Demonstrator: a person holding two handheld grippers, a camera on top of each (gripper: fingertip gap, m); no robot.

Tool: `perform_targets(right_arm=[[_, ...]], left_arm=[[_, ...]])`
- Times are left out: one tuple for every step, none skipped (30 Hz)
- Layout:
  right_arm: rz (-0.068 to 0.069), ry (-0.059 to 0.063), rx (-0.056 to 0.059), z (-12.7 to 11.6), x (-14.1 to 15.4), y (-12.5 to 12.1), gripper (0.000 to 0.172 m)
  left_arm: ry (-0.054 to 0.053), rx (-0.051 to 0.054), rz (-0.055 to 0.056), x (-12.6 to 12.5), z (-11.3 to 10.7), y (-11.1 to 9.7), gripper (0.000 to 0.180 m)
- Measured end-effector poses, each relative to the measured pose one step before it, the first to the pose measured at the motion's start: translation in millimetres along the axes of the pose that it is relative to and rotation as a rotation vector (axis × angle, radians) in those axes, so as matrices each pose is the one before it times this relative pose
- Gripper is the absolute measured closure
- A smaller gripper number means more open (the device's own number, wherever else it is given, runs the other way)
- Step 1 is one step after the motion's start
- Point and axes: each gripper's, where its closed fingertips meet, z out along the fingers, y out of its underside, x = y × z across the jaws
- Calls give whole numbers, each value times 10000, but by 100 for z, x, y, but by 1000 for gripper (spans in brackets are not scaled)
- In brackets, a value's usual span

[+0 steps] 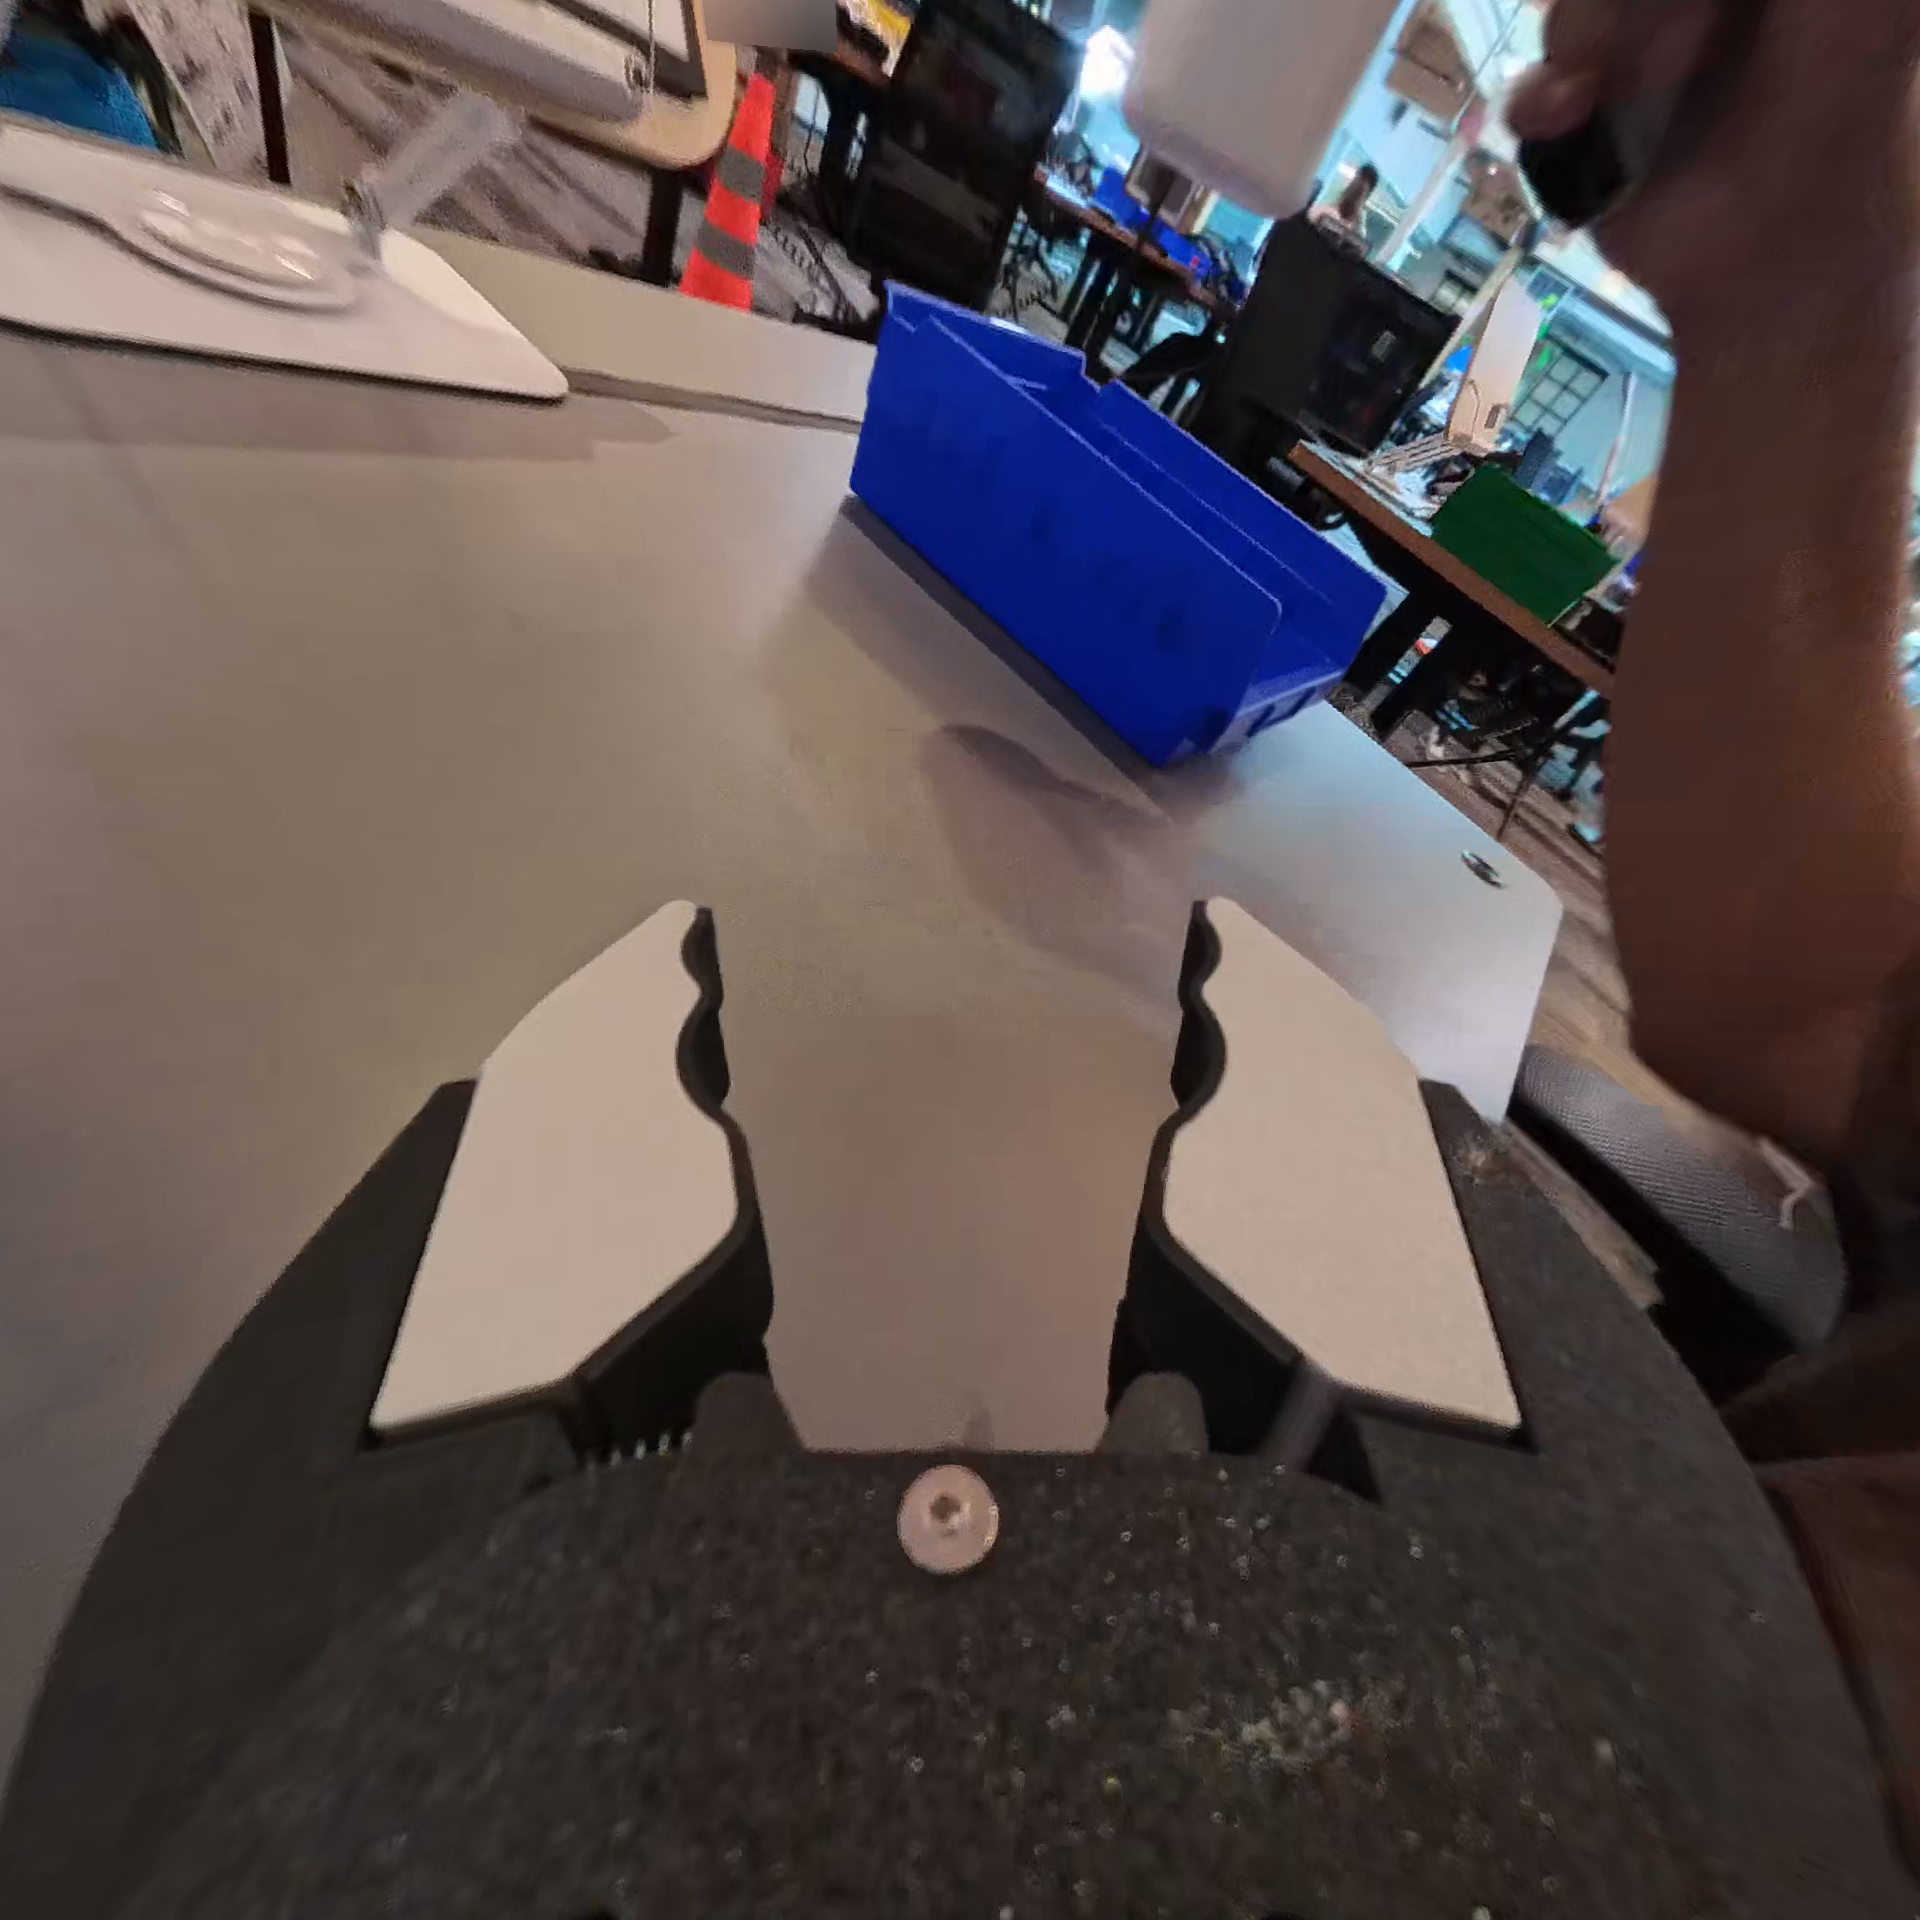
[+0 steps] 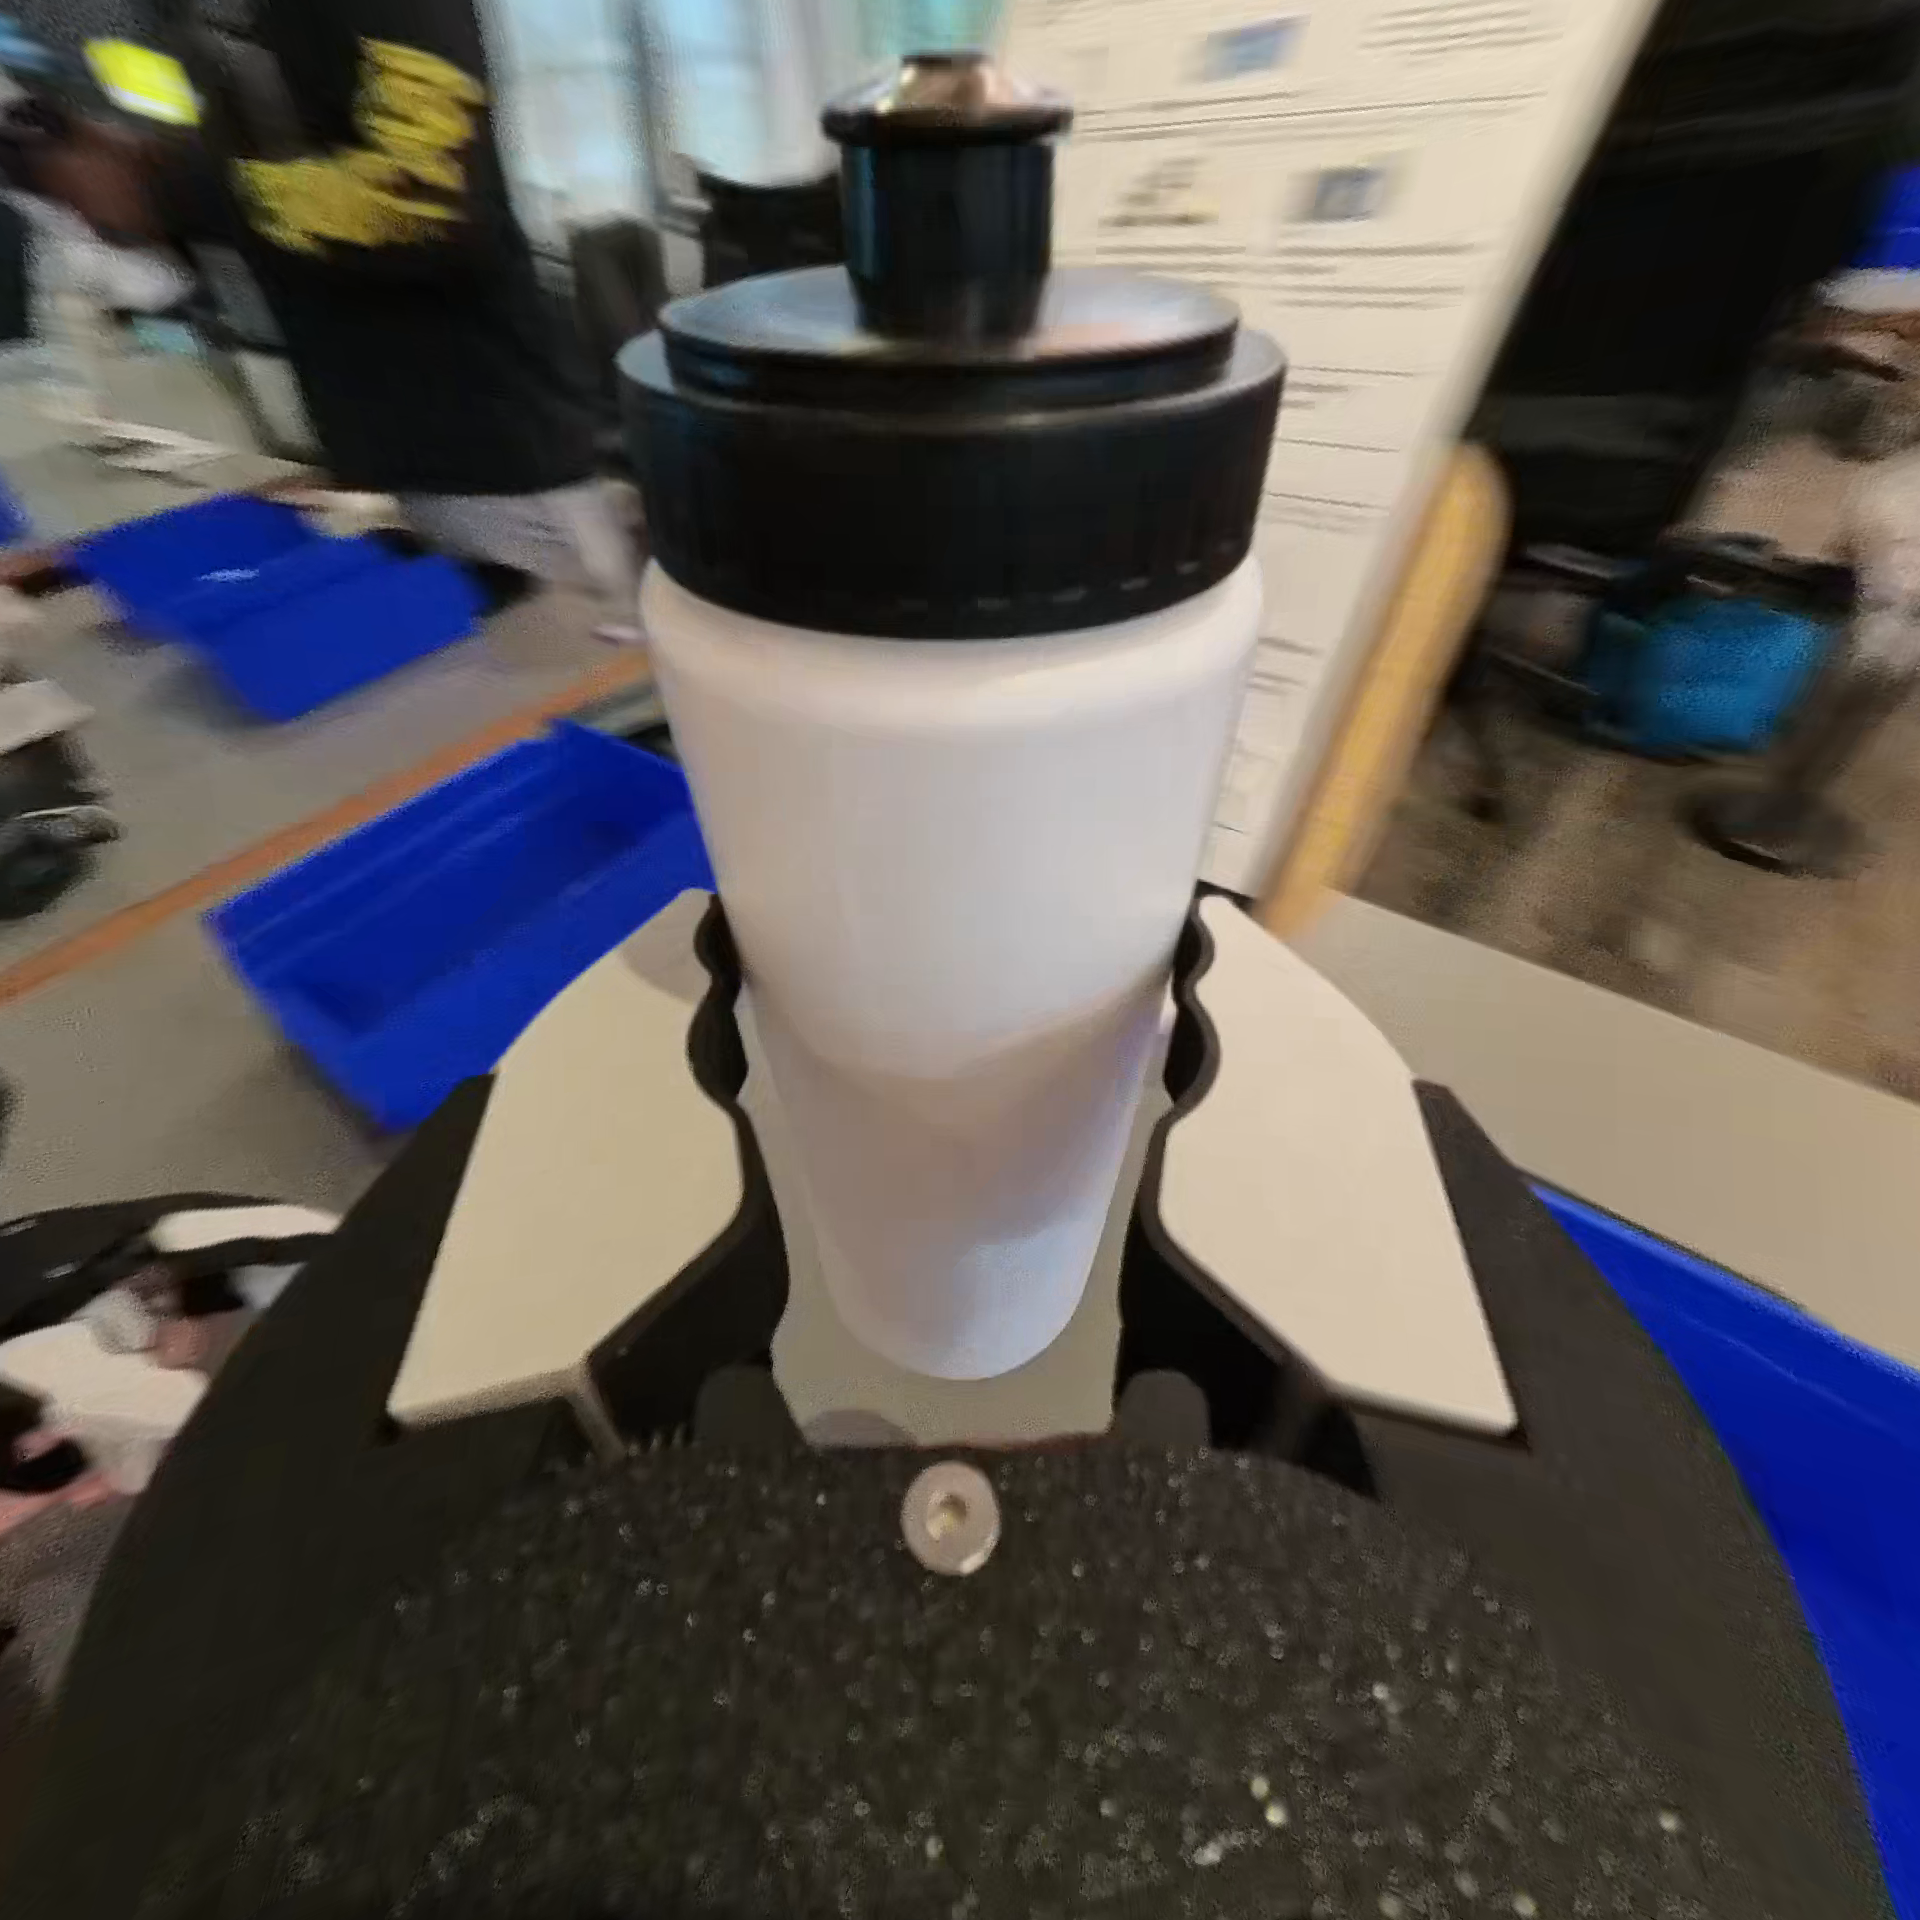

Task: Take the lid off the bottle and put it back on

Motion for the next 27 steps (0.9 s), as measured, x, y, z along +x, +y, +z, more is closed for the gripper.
perform_targets(right_arm=[[155,1009,-499,-2187,2625,-429,91],[193,1019,-706,-1482,2919,359,91],[259,980,-864,-616,3063,1107,91],[456,754,-1007,350,2804,1774,91],[589,471,-1068,1231,2313,2105,91],[593,162,-893,1914,1679,1956,91],[628,-115,-839,2305,984,1887,91],[468,-282,-810,2407,424,1700,91],[283,-196,-858,2332,252,1586,91],[83,133,-812,2054,441,1267,91],[-23,346,-659,1760,557,834,91],[39,257,-662,1582,406,670,91],[81,85,-641,1387,185,480,91],[117,0,-459,1159,129,189,91],[178,76,-393,975,357,109,92],[181,311,-321,823,732,82,92],[30,413,-203,688,771,-16,92],[-59,341,-115,619,596,-29,92],[-22,170,-90,502,340,80,91],[136,-72,330,-44,-2,-439,91],[58,-149,316,-127,-166,-352,91],[-154,-179,169,-195,-285,-51,92],[-266,-176,175,-611,-343,-84,95],[-286,-88,470,-1273,-333,-405,84],[-344,85,885,-1992,-231,-699,81],[-405,166,1117,-2552,-253,-824,83],[-516,78,1224,-2910,-594,-807,83]], left_arm=[[-106,97,299,-23,-525,-183,97],[-111,32,269,-181,-341,-93,97],[-66,0,172,-203,-205,-27,98],[-10,35,46,-132,-89,-50,98],[43,35,-60,-50,8,-52,98],[91,3,-117,60,80,-10,99],[84,-8,-121,82,126,45,99],[88,-36,-97,128,134,108,99],[110,-67,-52,183,127,136,100],[94,-69,22,199,117,90,100],[6,-47,104,111,75,54,99],[-87,-57,161,-8,72,79,99],[-94,-108,176,-50,78,176,99],[-58,-137,147,-20,87,241,99],[-18,-102,93,3,57,194,99],[14,-63,43,37,36,120,98],[19,-37,16,32,-10,71,98],[-3,-28,10,-16,-24,69,98],[-19,-42,7,-55,-46,95,98],[-38,-21,-7,-100,-75,49,97],[-28,36,-21,-92,-90,-68,97],[-6,64,-13,-86,-101,-144,97],[-38,61,15,-143,-116,-136,97],[-104,29,49,-240,-121,-86,97],[-175,6,74,-334,-181,-60,97],[-231,49,84,-386,-250,-153,96],[-245,122,85,-344,-371,-319,97]])
